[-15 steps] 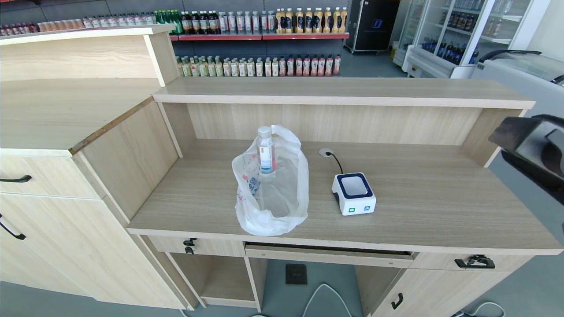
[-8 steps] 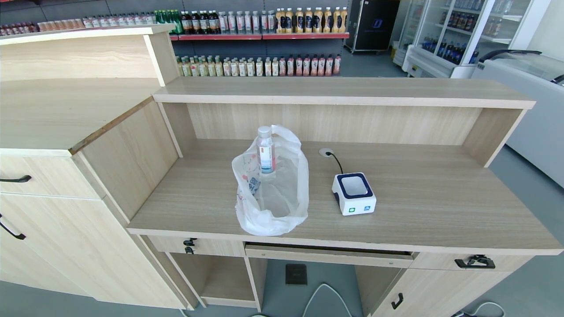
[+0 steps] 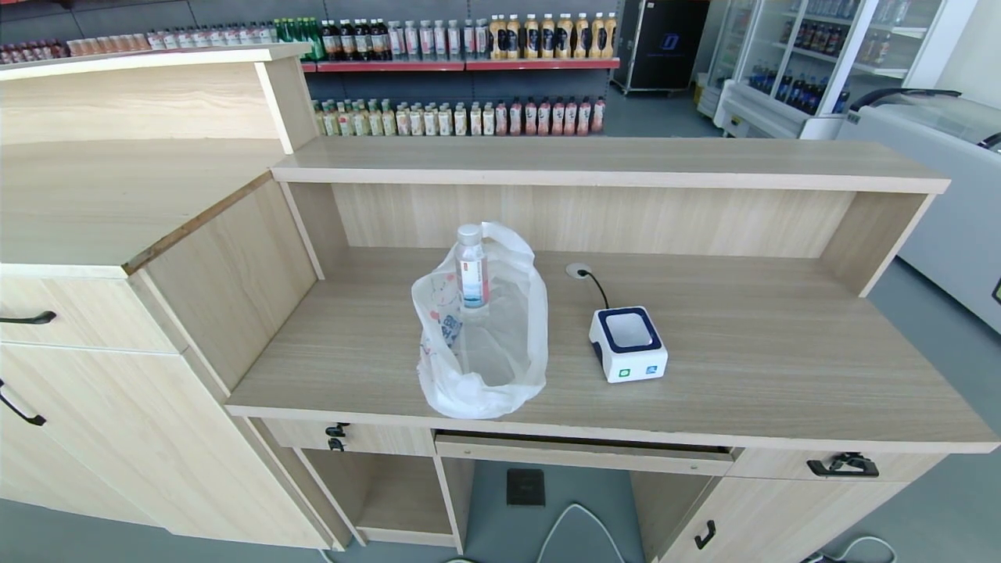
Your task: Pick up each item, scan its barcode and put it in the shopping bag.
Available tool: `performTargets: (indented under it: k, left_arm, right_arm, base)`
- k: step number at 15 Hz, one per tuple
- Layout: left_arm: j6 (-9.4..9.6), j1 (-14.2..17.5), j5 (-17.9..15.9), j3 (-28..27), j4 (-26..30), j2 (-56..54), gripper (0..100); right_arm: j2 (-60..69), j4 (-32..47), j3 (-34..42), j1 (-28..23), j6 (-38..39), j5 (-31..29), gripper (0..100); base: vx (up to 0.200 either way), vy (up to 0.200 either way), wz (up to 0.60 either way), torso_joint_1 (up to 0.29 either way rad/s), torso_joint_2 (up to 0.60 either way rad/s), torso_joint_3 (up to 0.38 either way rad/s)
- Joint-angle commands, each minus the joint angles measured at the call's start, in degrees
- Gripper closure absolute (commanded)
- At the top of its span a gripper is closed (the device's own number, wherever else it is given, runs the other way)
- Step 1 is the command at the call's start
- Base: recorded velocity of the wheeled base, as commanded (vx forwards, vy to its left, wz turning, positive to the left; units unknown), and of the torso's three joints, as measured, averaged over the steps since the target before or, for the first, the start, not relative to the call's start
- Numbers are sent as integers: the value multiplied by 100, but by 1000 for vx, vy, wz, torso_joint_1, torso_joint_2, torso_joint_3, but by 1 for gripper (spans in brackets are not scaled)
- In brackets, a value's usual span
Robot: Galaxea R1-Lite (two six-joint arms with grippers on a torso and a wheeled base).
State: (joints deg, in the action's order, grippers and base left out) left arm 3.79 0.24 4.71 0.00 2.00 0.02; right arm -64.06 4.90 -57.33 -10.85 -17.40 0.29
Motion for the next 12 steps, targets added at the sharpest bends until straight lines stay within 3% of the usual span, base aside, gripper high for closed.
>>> performTargets:
  k: [1, 6, 7, 9, 10, 12]
  left_arm:
    - [-1, 2, 4, 0, 2, -2, 0]
    - [-1, 2, 4, 0, 2, -2, 0]
    - [-1, 2, 4, 0, 2, -2, 0]
    - [-1, 2, 4, 0, 2, -2, 0]
    - [-1, 2, 4, 0, 2, -2, 0]
    - [-1, 2, 4, 0, 2, -2, 0]
  right_arm:
    - [-19, 2, -15, -14, 17, 129, 100]
    - [-361, 292, -410, 57, 931, 542, 100]
    - [-546, 371, -560, 48, 1362, 691, 100]
    - [-933, 354, -700, -75, 2425, 1474, 100]
    - [-1311, 319, -744, -462, 2733, 2027, 100]
    - [-1785, 301, -674, -884, 2698, 2555, 100]
  base:
    - [0, 0, 600, -2, 2, -2]
    - [0, 0, 600, 5, 1, 2]
    - [0, 0, 0, 0, 0, 0]
    - [0, 0, 0, 0, 0, 0]
    - [0, 0, 0, 0, 0, 0]
    - [0, 0, 0, 0, 0, 0]
